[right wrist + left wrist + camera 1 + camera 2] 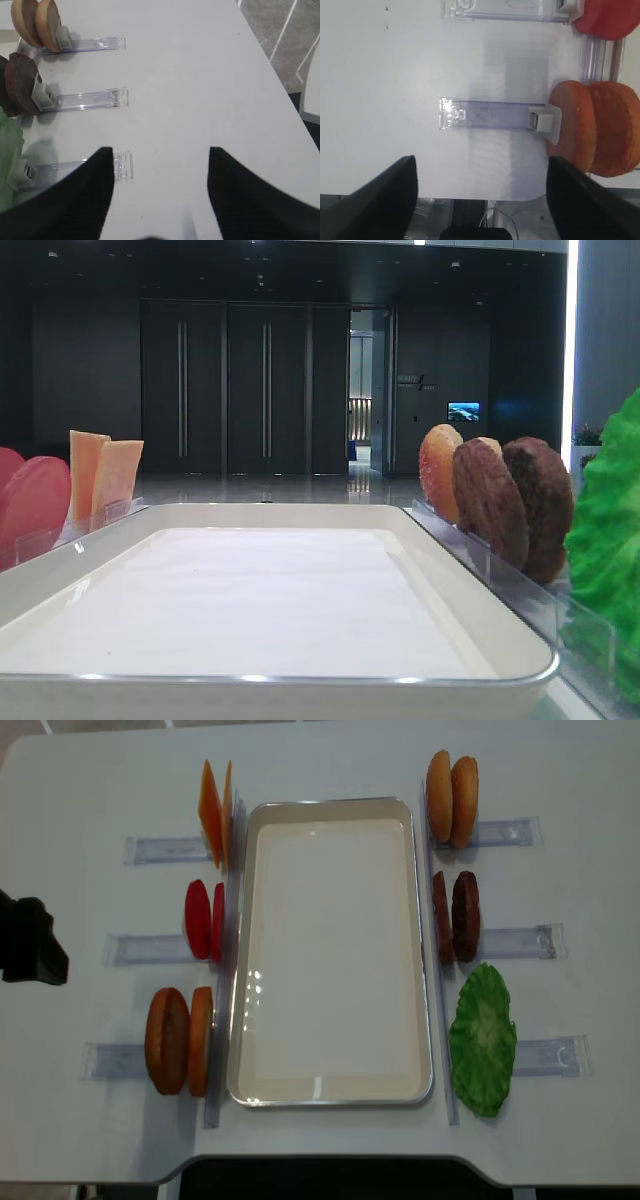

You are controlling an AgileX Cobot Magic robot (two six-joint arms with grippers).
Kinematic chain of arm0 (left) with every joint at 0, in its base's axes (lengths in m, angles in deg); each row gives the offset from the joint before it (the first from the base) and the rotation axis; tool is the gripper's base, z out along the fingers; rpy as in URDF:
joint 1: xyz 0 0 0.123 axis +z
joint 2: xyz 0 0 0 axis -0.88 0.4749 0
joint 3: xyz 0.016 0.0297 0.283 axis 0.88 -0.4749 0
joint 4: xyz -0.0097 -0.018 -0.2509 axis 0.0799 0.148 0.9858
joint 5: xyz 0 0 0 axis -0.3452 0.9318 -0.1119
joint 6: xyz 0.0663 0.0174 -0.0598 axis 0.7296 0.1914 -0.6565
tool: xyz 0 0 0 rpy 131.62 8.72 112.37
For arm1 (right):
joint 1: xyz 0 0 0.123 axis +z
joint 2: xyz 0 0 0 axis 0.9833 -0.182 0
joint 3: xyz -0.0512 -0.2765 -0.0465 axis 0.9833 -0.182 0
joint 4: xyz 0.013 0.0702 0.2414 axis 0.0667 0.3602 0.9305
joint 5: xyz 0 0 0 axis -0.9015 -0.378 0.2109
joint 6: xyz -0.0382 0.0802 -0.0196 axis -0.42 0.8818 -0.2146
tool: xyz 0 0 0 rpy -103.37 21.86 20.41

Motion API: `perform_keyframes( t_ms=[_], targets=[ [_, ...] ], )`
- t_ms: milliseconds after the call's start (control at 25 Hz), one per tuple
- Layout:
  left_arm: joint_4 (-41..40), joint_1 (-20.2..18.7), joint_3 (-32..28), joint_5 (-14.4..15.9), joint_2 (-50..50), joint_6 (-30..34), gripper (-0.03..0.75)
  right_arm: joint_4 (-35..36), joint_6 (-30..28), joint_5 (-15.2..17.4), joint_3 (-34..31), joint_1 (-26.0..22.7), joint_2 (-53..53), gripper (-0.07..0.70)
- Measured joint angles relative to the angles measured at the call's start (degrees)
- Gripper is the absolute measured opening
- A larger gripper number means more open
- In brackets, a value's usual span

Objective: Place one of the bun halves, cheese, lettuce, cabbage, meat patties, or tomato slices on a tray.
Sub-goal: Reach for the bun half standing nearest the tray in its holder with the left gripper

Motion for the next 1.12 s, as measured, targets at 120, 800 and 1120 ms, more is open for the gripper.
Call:
perform_keyframes(
  t_ms=[120, 800, 1120],
  targets=[
    [0.0, 0.0, 0.0, -0.7, 1.0, 0.0, 0.612, 0.0, 0.0, 0.0, 0.0, 0.0, 0.0, 0.399],
    [-2.6, -22.5, 0.0, -3.1, 2.0, -20.5, 0.612, 0.0, 0.0, 0.0, 0.0, 0.0, 0.0, 0.399],
    [-4.2, -32.3, 0.0, -3.1, 3.7, -29.6, 0.612, 0.0, 0.0, 0.0, 0.0, 0.0, 0.0, 0.399]
  ],
)
